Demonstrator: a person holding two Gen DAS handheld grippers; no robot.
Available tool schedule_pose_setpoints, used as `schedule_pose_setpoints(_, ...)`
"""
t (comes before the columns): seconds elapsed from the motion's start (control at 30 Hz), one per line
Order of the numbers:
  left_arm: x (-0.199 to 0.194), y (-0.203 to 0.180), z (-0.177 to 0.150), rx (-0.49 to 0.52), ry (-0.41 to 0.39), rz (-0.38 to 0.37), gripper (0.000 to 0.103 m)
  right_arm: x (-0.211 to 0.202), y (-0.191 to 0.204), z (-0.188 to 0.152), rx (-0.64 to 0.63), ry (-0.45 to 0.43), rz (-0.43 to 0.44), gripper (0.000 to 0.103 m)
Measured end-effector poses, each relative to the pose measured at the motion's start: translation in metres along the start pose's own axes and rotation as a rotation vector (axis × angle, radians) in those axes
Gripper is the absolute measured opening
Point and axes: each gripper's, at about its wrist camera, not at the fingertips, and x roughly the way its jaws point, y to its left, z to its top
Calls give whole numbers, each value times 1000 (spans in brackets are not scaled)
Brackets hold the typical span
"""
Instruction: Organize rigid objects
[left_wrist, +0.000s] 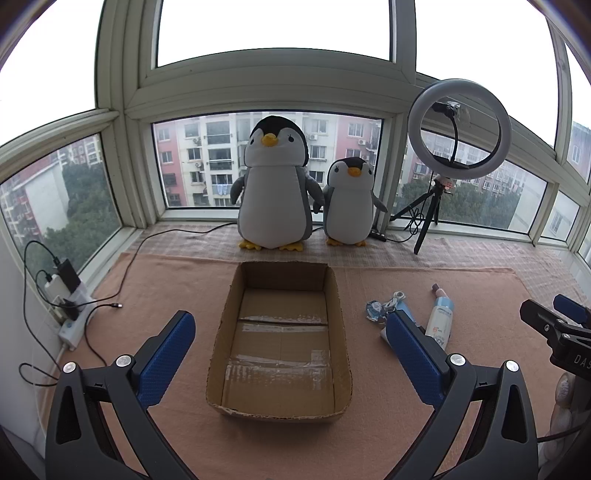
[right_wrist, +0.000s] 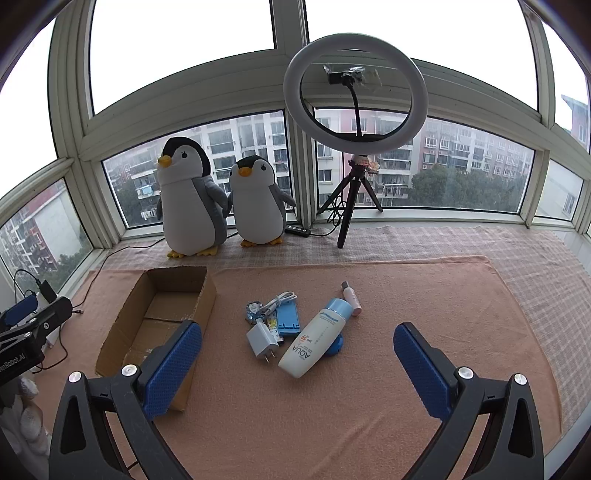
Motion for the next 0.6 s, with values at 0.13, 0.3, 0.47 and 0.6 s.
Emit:
schedule_pose_setpoints(0.13, 0, 0, 0, 0, -1, 0, 103, 1, 0, 0, 1, 2, -1, 103)
schedule_pose_setpoints(0.3, 1, -1, 0, 0, 0, 0, 103, 1, 0, 0, -1, 2, -1, 103)
schedule_pose_setpoints(0.47, 1, -1, 0, 1, 1, 1, 103, 1, 0, 0, -1, 2, 2, 103)
schedule_pose_setpoints(0.6, 1, -1, 0, 1, 1, 1, 103, 1, 0, 0, -2, 1, 3, 103)
